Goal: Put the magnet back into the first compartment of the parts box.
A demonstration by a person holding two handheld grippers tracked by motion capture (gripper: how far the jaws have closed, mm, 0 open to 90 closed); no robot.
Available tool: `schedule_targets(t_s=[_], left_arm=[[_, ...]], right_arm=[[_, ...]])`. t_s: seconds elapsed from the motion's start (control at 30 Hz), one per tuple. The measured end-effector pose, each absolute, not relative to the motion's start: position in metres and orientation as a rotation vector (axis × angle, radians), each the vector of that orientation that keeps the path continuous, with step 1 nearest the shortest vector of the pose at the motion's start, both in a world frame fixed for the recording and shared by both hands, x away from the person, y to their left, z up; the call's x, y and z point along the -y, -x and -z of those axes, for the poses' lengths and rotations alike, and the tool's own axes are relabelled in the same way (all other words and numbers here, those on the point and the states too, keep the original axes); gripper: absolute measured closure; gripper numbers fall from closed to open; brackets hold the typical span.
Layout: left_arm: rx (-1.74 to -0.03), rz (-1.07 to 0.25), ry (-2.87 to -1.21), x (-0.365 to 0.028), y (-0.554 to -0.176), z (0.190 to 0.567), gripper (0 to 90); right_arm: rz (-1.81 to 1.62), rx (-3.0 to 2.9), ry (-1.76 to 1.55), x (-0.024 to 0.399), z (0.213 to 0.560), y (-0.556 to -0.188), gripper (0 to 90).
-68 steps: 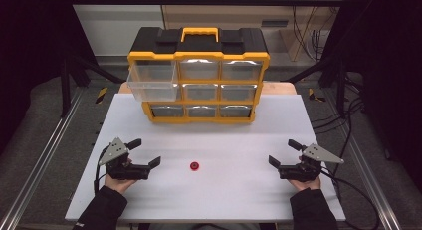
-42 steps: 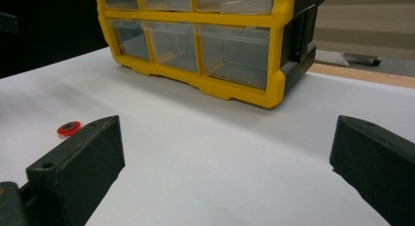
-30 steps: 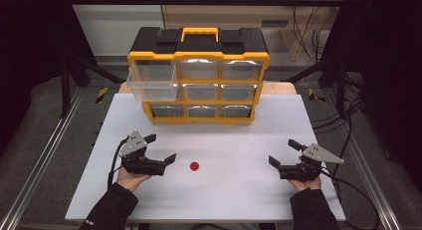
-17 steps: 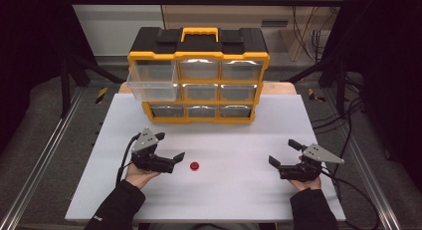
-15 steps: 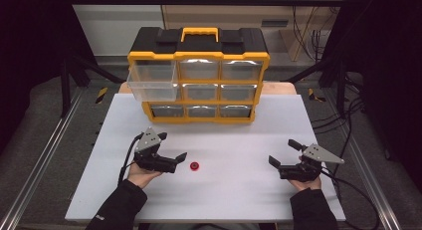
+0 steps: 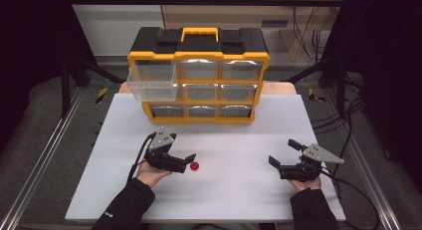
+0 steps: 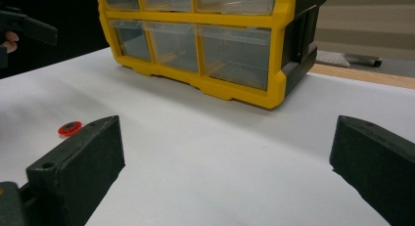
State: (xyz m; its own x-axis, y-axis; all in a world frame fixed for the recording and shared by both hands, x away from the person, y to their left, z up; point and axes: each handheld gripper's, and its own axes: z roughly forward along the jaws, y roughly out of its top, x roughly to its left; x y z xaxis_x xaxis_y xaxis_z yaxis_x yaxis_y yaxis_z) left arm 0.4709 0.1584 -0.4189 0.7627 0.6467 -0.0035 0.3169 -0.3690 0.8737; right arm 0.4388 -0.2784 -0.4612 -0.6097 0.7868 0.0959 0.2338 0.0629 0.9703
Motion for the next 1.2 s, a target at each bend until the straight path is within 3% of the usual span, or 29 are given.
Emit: schedule_targets(t_s=[1.2], left_arm=[[-0.802,-0.326,-2.202,-0.131,-0.482,0.46,0.9]], right_arm=[[-1.573,-1.885,-1.011,0.278,0.462,-0.439,0.3]])
